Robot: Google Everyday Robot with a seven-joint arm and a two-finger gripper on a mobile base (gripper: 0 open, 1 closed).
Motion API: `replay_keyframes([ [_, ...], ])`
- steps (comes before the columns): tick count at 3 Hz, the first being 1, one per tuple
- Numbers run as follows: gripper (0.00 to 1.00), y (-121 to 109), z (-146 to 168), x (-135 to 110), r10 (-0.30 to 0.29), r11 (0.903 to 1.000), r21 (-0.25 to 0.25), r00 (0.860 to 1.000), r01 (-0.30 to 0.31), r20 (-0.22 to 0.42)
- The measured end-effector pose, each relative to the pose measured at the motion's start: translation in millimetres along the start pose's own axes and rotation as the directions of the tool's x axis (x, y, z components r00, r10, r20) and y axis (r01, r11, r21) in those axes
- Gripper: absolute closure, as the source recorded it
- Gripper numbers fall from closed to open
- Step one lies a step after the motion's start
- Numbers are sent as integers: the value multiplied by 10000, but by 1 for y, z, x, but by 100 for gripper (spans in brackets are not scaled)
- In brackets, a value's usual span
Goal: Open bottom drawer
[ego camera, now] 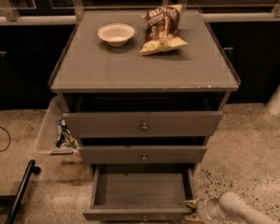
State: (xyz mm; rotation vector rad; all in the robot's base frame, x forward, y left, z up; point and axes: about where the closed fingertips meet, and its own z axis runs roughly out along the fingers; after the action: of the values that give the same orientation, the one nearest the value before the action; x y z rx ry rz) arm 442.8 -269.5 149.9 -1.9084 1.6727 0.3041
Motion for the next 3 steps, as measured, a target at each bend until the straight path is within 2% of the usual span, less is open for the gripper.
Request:
replay_keyframes([
  [1,11,0,0,0,0,10000,-7,10000,0,-1],
  [2,0,4,4,-1,-12,9999,-165,10000,11,-15],
  [3,0,-8,-4,-16,-426,9990,-117,9991,426,22],
])
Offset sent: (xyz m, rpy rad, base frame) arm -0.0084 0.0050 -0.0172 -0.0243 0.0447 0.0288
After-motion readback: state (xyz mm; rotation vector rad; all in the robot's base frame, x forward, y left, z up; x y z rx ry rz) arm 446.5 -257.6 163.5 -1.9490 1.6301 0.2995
